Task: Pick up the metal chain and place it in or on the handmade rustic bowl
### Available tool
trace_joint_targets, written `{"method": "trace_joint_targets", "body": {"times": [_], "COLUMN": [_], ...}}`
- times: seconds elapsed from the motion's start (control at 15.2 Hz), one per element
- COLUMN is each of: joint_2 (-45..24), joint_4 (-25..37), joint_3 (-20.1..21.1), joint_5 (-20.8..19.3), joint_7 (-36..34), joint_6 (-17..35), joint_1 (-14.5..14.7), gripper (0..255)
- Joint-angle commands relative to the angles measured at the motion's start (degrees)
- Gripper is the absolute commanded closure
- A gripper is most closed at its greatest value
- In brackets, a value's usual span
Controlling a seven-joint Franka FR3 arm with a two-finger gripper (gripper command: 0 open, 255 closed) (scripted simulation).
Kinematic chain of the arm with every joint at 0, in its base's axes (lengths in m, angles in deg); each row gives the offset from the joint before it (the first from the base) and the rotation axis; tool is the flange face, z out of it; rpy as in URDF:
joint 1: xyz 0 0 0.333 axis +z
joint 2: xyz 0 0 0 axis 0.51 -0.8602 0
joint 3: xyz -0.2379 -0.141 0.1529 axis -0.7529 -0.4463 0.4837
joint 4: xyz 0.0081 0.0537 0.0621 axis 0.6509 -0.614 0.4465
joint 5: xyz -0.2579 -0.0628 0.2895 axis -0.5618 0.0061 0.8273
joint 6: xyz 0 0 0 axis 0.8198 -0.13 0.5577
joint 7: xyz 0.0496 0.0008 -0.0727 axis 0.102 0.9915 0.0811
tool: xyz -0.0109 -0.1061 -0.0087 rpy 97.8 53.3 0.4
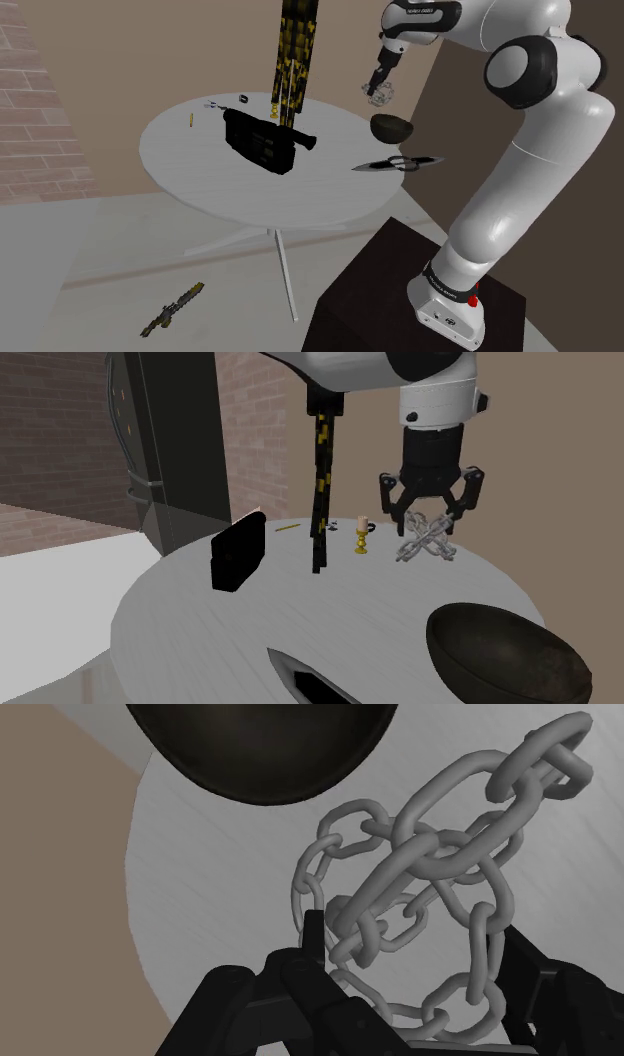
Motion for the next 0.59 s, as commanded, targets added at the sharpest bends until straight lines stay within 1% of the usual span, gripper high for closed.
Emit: {"method": "trace_joint_targets", "body": {"times": [0.0,0.4,0.46,0.53], "joint_2": [-0.44,-2.89,-3.83,-3.73], "joint_4": [0.21,3.38,4.56,3.67], "joint_3": [-1.26,-4.98,-5.85,-5.79], "joint_5": [0.78,3.65,4.52,4.50], "joint_7": [2.95,11.69,13.83,13.88], "joint_6": [0.00,-1.74,-2.31,-1.51], "joint_1": [-1.44,-6.14,-7.37,-7.36], "gripper": [255,255,255,255]}}
